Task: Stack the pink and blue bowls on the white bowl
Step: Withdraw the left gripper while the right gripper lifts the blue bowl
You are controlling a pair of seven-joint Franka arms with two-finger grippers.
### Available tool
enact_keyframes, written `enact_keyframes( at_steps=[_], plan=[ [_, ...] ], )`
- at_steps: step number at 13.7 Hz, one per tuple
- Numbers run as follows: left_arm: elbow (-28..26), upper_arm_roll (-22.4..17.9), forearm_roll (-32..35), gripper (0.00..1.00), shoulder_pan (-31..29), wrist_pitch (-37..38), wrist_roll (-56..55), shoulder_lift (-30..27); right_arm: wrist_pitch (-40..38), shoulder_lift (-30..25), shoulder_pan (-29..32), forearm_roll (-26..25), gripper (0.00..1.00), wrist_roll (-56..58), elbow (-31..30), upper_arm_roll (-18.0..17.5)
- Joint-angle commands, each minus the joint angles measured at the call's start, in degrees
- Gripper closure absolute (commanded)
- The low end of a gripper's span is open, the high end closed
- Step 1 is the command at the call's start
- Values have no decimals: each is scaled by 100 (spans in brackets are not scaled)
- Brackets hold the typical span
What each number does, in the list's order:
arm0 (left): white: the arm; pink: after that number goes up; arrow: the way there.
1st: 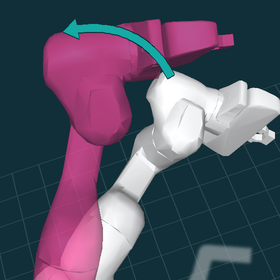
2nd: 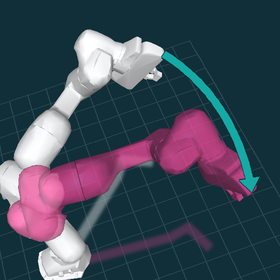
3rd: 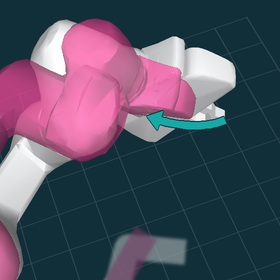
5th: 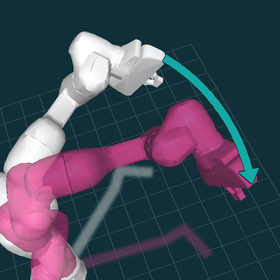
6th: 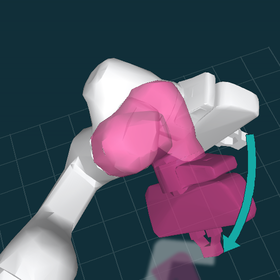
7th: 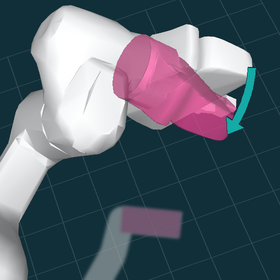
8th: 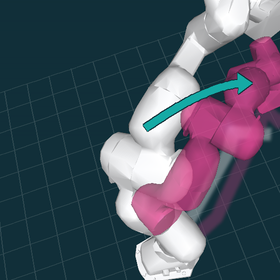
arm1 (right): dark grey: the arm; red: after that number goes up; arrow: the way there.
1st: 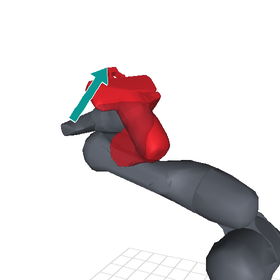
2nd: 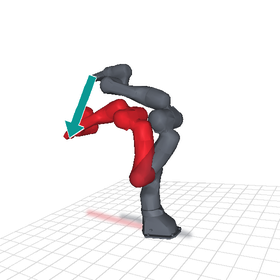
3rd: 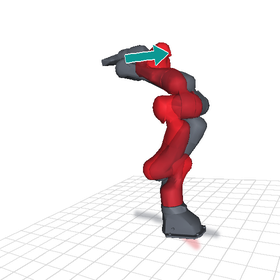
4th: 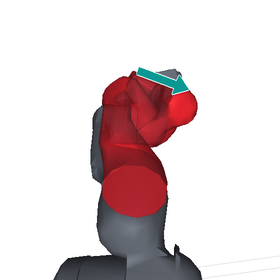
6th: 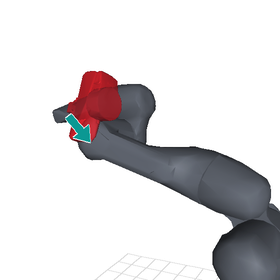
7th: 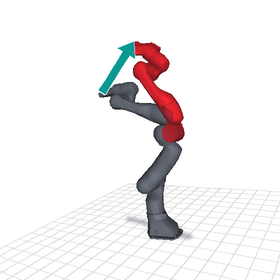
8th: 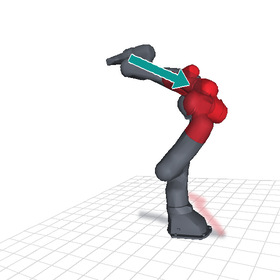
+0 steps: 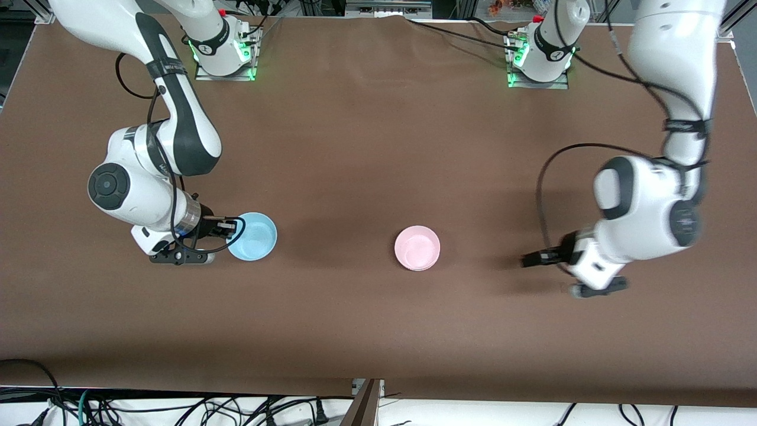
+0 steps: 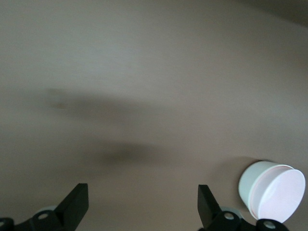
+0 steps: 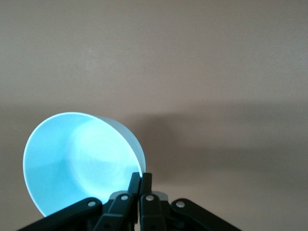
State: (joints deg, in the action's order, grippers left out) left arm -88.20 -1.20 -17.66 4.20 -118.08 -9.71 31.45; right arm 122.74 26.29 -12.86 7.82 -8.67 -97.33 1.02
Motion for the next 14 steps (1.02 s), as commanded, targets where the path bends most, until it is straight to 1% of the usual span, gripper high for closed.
enact_keyframes(
  at_steps=[1, 3, 4, 7, 9, 11, 14],
  plan=[
    [-110, -91, 446, 0, -226, 267, -5, -306, -66, 60, 20, 88, 99, -12, 153, 3],
    [-118, -91, 1051, 0, -279, 294, 161, -368, -66, 69, 3, 88, 99, -143, 153, 3],
    [-119, -91, 1237, 0, -323, 294, 423, -403, -66, 69, -50, 88, 99, -170, 153, 3],
    [-127, -100, 1309, 0, -656, 294, 1171, -604, -57, 69, -68, 88, 99, -205, 153, 3],
    [-119, -135, 1318, 0, -710, 372, 1331, -772, -57, 69, -225, 88, 99, -573, 170, -5],
    [-92, -284, 1318, 0, -719, 600, 1366, -973, -40, 69, -392, 88, 99, -951, 188, -5],
    [-66, -311, 1388, 0, -789, 1179, 1349, -1473, 40, 96, -708, 88, 99, -1662, 223, -40]
  ],
)
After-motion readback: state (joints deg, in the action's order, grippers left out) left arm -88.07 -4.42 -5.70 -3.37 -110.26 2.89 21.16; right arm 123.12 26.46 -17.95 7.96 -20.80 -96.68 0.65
